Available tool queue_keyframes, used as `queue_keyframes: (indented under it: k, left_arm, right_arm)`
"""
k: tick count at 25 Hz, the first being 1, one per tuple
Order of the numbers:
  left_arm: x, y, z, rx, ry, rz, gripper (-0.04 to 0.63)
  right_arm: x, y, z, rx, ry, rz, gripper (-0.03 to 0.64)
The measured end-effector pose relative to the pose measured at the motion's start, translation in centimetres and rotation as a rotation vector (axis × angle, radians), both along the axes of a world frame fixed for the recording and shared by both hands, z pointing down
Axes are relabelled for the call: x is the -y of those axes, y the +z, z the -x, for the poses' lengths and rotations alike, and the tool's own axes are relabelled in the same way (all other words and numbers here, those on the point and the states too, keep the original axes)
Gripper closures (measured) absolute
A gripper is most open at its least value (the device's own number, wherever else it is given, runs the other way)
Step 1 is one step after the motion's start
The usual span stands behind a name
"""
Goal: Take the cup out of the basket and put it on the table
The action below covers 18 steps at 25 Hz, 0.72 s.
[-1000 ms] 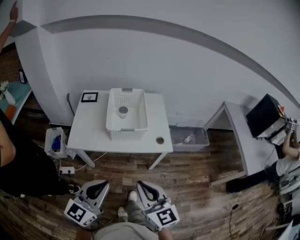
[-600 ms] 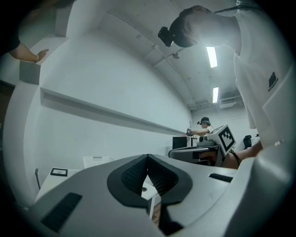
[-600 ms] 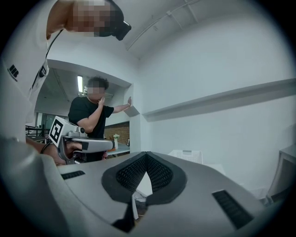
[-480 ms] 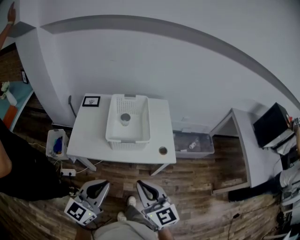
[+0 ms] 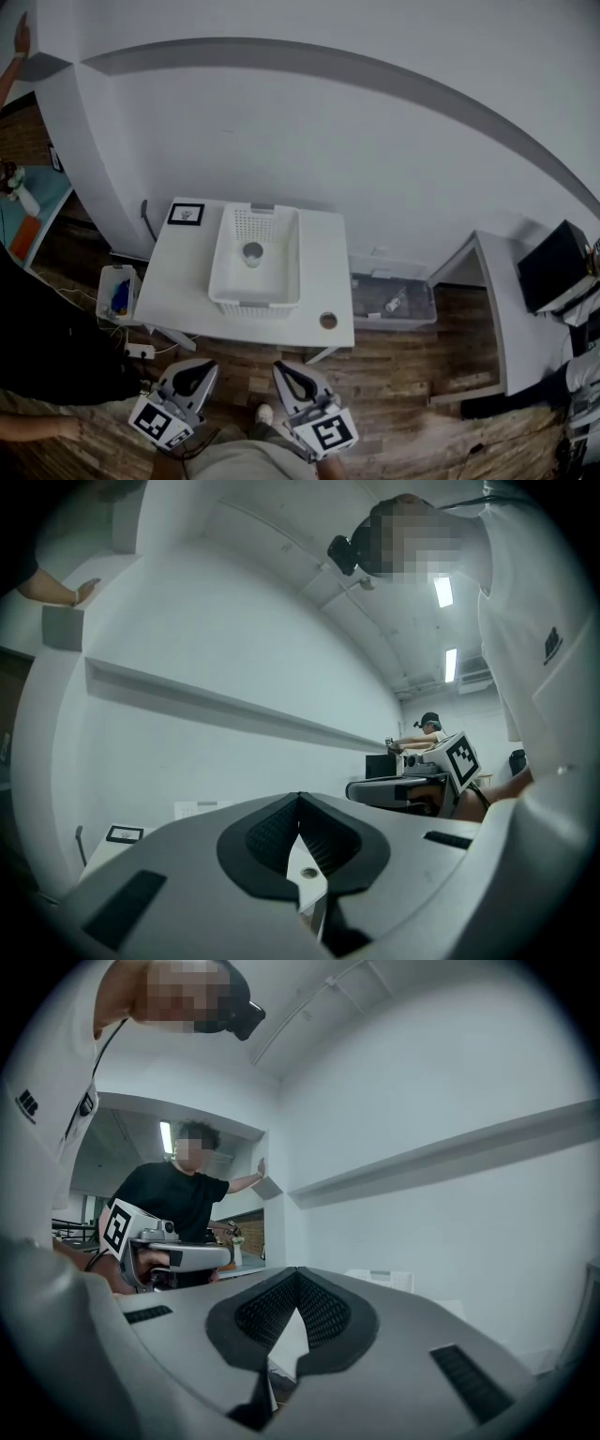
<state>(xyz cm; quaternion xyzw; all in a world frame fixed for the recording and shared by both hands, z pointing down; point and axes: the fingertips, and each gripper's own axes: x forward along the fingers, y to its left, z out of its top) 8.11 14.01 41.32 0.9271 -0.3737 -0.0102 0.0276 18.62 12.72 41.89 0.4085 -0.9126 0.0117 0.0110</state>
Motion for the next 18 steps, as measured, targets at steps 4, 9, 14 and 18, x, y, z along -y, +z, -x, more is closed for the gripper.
queue_keyframes:
  k: [4, 9, 14, 18]
  left_arm:
    - [1.2, 0.1, -0.1, 0.010, -0.014, 0.009, 0.594]
    - [3.6, 0.3, 0.1, 0.018, -0.012, 0.007, 0.594]
    - [6.7, 0.5, 0.9, 0.006, -0.001, -0.002, 0.595]
    - [9.5, 1.1, 1.6, 0.013, 0.016, 0.014, 0.594]
  right_arm:
    - [1.5, -0.1, -0.2, 0.008, -0.007, -0.001, 0.607]
    - [4.0, 0.3, 0.0, 0.001, -0.009, 0.009, 0.607]
    - [7.2, 0.5, 0.8, -0.003, 0.005, 0.008, 0.607]
    - [9.7, 0.9, 1.6, -0.012, 0.015, 0.021, 0.607]
